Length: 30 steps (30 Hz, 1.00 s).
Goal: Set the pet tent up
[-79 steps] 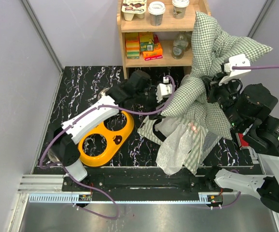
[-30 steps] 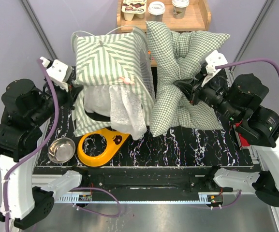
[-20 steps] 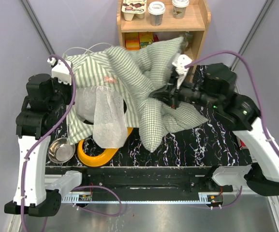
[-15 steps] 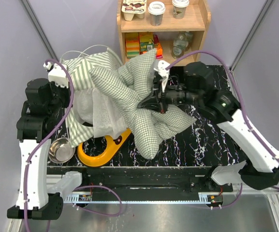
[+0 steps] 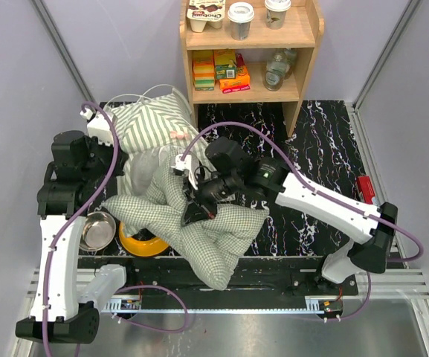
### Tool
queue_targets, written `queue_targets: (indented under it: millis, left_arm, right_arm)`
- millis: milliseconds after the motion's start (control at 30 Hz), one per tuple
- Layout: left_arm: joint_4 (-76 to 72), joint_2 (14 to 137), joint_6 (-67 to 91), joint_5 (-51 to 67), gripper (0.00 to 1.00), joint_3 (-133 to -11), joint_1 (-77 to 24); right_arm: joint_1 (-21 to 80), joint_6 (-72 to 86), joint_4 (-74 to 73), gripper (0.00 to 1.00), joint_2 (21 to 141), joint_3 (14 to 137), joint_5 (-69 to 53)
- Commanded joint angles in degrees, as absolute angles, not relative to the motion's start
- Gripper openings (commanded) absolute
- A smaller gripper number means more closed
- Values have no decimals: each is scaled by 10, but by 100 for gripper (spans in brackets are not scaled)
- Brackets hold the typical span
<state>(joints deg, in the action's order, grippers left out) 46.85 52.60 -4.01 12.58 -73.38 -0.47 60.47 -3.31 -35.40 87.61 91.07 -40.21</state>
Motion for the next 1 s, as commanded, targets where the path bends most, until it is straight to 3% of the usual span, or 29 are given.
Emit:
queue_targets:
  millis: [0, 267, 567, 967]
  left_arm:
    - [435, 509, -40, 211, 0, -743, -1]
    - [467, 496, -79, 267, 0, -719, -1]
    - [486, 494, -101, 302, 0, -703, -1]
    - [474, 510, -53, 428, 0, -696, -1]
  right_arm:
    - [598, 36, -313, 0, 893, 919, -317]
    - [545, 158, -272, 0, 944, 903, -199]
    - [524, 196, -207, 0, 900, 858, -57]
    - [563, 219, -178, 0, 1046, 992, -26]
